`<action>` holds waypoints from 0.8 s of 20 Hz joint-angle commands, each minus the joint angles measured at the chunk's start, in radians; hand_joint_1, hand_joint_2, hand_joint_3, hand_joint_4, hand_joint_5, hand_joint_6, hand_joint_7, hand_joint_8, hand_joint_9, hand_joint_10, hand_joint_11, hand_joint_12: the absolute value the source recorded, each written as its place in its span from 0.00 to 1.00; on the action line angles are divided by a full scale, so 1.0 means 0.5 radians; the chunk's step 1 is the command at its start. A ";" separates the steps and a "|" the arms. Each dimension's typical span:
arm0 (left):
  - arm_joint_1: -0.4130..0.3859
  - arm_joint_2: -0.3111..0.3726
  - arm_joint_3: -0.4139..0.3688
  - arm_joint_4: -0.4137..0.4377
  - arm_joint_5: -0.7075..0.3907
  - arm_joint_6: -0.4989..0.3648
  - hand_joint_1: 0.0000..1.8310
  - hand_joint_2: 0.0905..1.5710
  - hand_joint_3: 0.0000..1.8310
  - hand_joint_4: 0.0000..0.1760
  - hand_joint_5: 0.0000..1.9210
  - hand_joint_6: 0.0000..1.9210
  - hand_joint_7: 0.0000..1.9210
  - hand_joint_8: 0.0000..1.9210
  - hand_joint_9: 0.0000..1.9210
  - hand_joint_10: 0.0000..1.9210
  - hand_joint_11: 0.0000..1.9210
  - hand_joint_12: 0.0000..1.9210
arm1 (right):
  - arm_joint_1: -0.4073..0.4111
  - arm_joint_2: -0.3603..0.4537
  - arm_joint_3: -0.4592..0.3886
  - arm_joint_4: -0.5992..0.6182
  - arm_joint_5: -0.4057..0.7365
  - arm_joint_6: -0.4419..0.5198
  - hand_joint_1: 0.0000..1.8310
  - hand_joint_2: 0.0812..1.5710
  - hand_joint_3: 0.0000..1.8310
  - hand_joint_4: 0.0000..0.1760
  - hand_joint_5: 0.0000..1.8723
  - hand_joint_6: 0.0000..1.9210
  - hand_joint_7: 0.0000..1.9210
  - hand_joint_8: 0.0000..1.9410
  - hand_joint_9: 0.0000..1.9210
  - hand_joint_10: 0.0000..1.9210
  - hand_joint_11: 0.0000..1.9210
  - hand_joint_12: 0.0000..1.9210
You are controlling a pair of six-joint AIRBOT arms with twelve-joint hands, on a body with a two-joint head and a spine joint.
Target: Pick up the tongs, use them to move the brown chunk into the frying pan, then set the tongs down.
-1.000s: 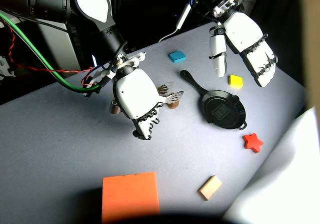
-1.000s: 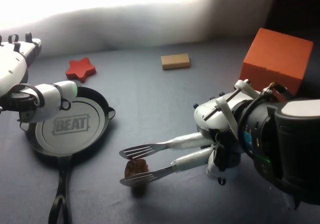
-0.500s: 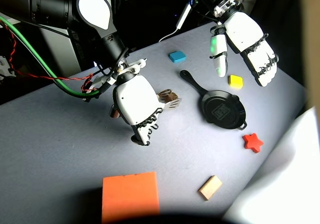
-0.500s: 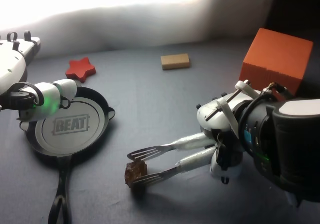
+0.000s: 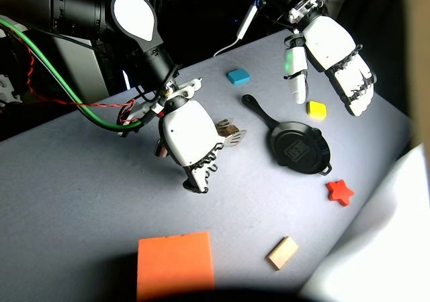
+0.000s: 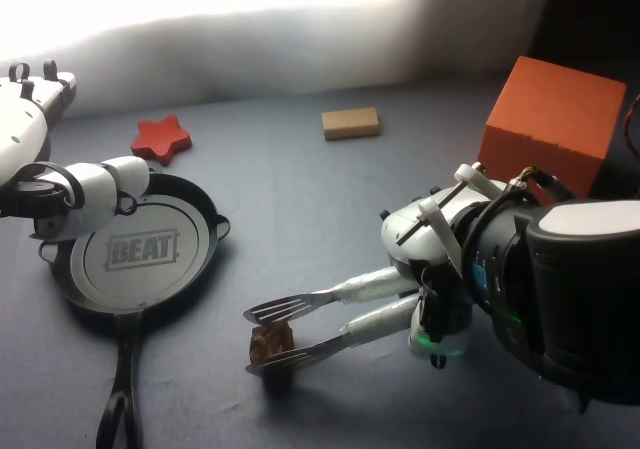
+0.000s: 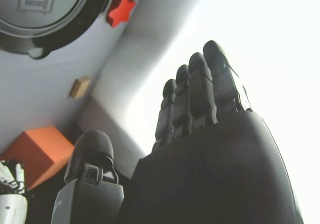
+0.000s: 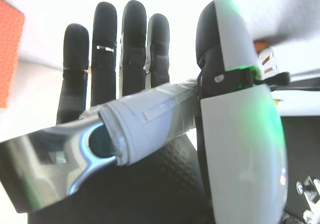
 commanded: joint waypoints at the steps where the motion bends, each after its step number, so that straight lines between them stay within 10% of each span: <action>1: -0.024 0.022 0.001 0.143 -0.142 -0.004 0.00 0.82 0.00 0.00 0.03 0.00 0.05 0.00 0.05 0.00 0.00 0.16 | 0.010 0.006 0.000 -0.133 -0.002 -0.004 0.59 0.76 0.01 0.00 0.41 0.66 0.53 0.02 0.38 0.30 0.21 0.78; 6: -0.034 0.022 -0.007 0.143 -0.142 -0.004 0.00 0.82 0.00 0.00 0.03 0.00 0.06 0.00 0.06 0.00 0.00 0.21 | 0.011 0.007 0.000 -0.133 -0.001 -0.012 0.61 0.74 0.00 0.00 0.46 0.61 0.62 0.05 0.48 0.34 0.30 0.78; 7: -0.034 0.022 -0.007 0.143 -0.142 -0.004 0.00 0.81 0.00 0.00 0.03 0.00 0.05 0.00 0.06 0.00 0.00 0.21 | 0.011 0.007 0.000 -0.134 -0.001 -0.013 0.65 0.70 0.00 0.00 0.50 0.55 0.55 0.39 0.50 0.35 0.31 0.80; 8: -0.037 0.022 -0.005 0.143 -0.142 -0.003 0.00 0.81 0.00 0.00 0.03 0.00 0.06 0.00 0.06 0.00 0.00 0.23 | 0.012 0.007 0.000 -0.134 -0.001 -0.013 0.66 0.70 0.00 0.09 0.50 0.55 0.53 0.47 0.51 0.35 0.32 0.81; 16: -0.040 0.022 -0.002 0.126 -0.102 -0.002 0.00 0.82 0.00 0.00 0.02 0.00 0.06 0.00 0.06 0.00 0.00 0.20 | 0.016 0.007 -0.001 -0.137 0.000 -0.017 0.68 0.68 0.00 0.00 0.52 0.52 0.58 0.42 0.59 0.41 0.43 0.81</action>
